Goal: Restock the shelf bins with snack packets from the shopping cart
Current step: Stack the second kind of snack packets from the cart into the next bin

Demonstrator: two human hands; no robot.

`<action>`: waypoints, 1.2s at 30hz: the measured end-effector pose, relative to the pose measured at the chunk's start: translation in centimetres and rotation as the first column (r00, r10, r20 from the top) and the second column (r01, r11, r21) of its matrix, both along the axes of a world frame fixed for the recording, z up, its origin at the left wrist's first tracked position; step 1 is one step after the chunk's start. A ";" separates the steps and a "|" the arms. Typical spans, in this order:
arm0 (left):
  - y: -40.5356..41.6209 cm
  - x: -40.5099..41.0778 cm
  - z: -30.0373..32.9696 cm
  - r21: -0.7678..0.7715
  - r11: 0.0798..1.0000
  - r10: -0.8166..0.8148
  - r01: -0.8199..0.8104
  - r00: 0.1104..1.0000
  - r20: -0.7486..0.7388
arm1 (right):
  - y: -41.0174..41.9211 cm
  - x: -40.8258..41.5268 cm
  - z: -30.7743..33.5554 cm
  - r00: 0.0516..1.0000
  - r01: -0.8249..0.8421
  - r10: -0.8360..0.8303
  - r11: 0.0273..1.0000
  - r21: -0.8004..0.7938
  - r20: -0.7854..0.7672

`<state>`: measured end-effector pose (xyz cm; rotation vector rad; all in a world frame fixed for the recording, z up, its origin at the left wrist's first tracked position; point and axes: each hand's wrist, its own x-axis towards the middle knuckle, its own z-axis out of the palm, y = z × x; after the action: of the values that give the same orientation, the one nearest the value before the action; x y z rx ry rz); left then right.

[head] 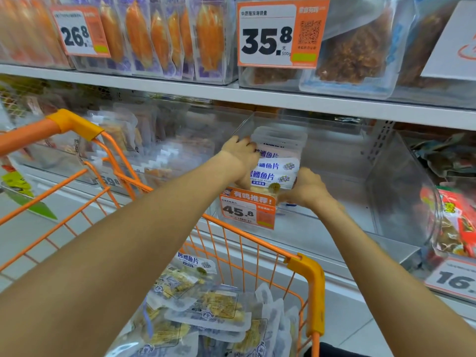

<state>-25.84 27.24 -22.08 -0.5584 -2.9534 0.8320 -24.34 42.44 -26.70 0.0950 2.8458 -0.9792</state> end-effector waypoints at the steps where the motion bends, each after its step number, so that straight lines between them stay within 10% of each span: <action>1: 0.1 0.0 -0.4 -0.025 1.000 -0.009 0.008 0.999 -0.031 | 0.0 0.1 0.1 1.000 0.002 -0.002 1.000 0.031 0.011; 12: -0.6 -0.4 -0.5 0.268 0.962 -0.054 -0.048 0.931 0.362 | -0.2 1.0 1.8 0.966 -0.063 0.042 0.995 0.075 0.254; 17: -0.4 -0.8 -1.1 0.192 0.977 0.025 -0.090 0.948 0.317 | -0.1 1.6 4.1 0.973 -0.175 0.211 0.938 0.299 -0.094; 21: -0.6 -0.5 -1.0 0.211 0.969 0.066 -0.130 0.956 0.285 | -0.1 1.5 2.4 0.945 -0.326 0.317 0.889 0.322 0.080; 36: -0.9 0.2 0.4 0.163 0.986 0.000 -0.016 0.995 0.100 | -0.2 1.6 1.0 0.962 -0.232 0.263 0.930 0.286 -0.075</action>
<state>-25.65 26.38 -21.63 -0.5955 -3.0781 0.5701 -22.76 42.28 -25.70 -0.2968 2.9817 -0.5518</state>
